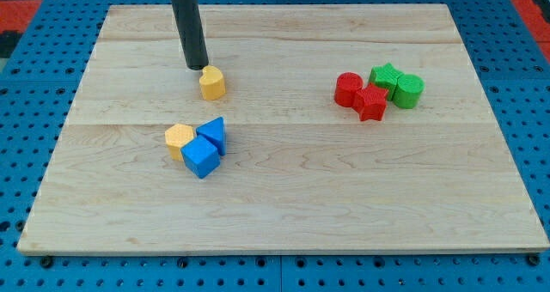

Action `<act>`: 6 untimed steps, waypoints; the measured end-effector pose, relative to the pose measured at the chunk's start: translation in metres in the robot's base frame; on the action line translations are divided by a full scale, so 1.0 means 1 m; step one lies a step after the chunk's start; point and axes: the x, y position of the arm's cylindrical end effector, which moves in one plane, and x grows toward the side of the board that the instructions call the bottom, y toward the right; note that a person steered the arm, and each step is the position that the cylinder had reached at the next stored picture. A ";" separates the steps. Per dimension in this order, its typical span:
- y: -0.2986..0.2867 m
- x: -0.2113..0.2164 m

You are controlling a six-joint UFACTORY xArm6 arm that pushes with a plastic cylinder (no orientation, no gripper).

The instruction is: Point your arm towards the center left

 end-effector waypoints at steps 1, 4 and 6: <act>0.021 0.034; 0.063 0.032; -0.016 0.047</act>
